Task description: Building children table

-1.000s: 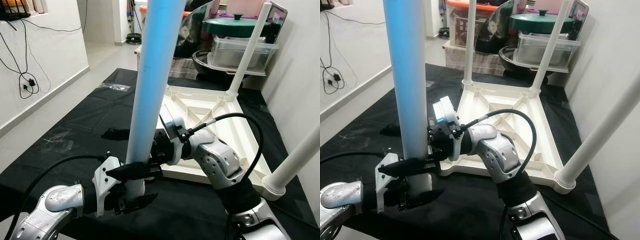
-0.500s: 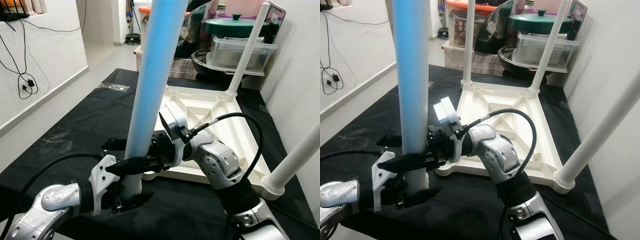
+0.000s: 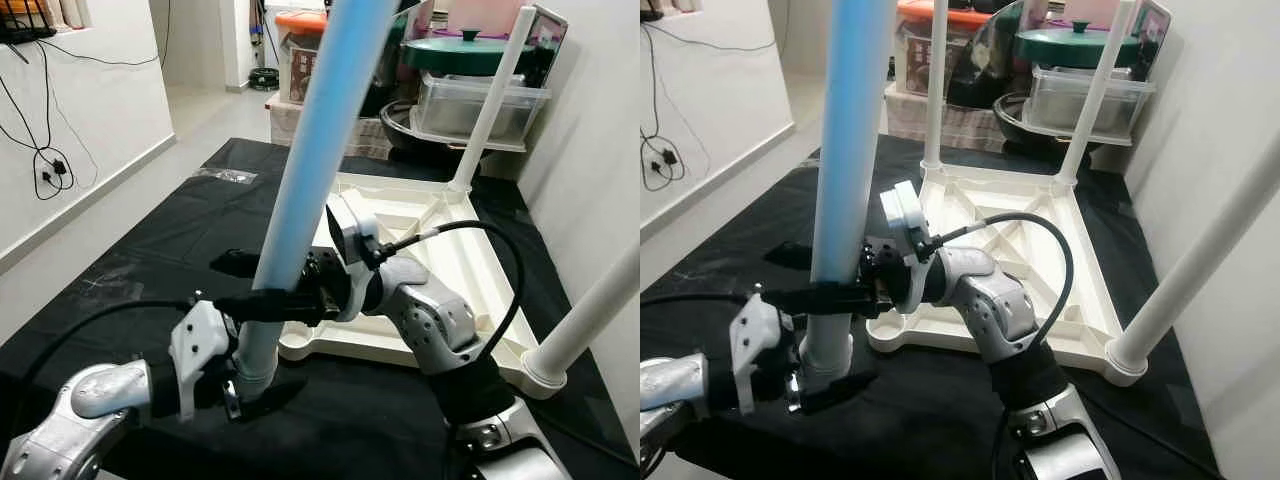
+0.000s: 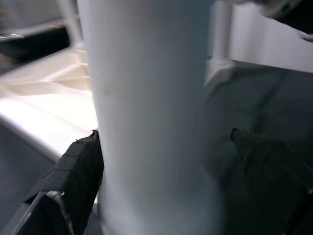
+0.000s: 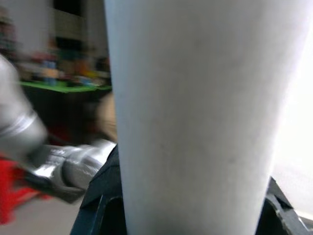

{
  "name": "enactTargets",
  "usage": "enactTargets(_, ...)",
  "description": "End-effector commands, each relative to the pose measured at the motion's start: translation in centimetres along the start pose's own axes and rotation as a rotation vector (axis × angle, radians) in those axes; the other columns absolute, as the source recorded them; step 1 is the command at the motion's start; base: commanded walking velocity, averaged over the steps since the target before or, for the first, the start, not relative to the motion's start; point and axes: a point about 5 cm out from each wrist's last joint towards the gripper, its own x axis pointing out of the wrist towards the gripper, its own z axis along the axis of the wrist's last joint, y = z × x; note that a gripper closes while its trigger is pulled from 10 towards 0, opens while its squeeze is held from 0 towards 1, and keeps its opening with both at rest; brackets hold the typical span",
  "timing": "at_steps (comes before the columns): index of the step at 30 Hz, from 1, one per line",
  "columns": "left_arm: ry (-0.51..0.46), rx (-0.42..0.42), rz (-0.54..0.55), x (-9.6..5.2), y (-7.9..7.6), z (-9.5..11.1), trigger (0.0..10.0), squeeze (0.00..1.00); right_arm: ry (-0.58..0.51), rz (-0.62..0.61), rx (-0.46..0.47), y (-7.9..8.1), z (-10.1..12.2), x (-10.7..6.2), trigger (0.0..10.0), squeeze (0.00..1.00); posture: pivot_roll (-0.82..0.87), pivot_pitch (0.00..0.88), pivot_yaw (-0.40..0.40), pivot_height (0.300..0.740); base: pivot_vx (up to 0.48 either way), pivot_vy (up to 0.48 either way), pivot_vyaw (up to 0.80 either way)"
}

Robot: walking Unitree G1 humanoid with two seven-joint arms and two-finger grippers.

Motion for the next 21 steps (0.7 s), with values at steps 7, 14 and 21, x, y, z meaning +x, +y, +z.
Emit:
enactTargets(7, 0.001, 0.024, 0.235, -1.8, 1.1, 0.6, 10.0, 0.00, 0.058, -0.376, -0.129, -4.2, 1.2, -4.9, 0.0, 0.00, 0.12, 0.000, -0.095, 0.740, 0.000, 0.000, 0.00)
enactTargets(14, 0.041, 0.028, 0.433, -1.8, 1.9, -0.6, 10.0, 0.00, 0.107, -0.555, -0.170, -5.5, 0.8, -6.0, 0.0, 0.00, 0.13, 0.000, -0.095, 0.740, 0.000, 0.000, 0.00)
enactTargets(21, 0.072, -0.044, 0.524, -1.4, 0.9, -1.9, 10.0, 0.00, 0.115, -0.573, -0.160, -5.4, -1.1, -5.6, 0.0, 0.00, 0.14, 0.000, -0.096, 0.740, 0.000, 0.000, 0.00)
